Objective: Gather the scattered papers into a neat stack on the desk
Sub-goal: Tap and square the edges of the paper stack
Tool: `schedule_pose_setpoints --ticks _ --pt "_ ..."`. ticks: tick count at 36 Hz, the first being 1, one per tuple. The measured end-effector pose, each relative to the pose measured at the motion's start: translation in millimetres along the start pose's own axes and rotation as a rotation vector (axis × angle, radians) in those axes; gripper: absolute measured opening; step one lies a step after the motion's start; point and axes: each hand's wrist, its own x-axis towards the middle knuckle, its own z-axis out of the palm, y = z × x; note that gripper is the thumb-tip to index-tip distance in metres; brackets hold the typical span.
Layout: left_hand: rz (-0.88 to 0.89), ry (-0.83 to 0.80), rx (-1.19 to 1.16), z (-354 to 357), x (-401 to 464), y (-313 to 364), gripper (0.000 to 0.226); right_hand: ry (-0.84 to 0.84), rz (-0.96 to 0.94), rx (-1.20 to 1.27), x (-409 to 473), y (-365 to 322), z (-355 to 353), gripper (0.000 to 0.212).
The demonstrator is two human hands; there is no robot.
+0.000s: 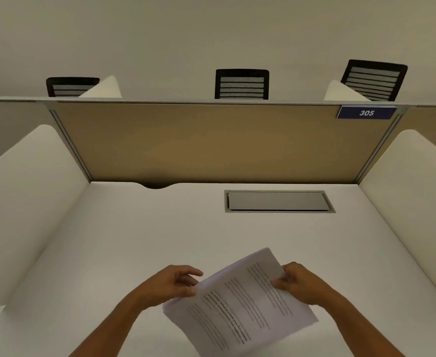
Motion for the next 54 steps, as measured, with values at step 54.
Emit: schedule_pose_setpoints --ticks 54 --pt "0.118 0.487 -0.465 83.1 -39.0 -30.5 0.025 0.217 -0.108 0.731 -36.5 -14.5 109.4 0.019"
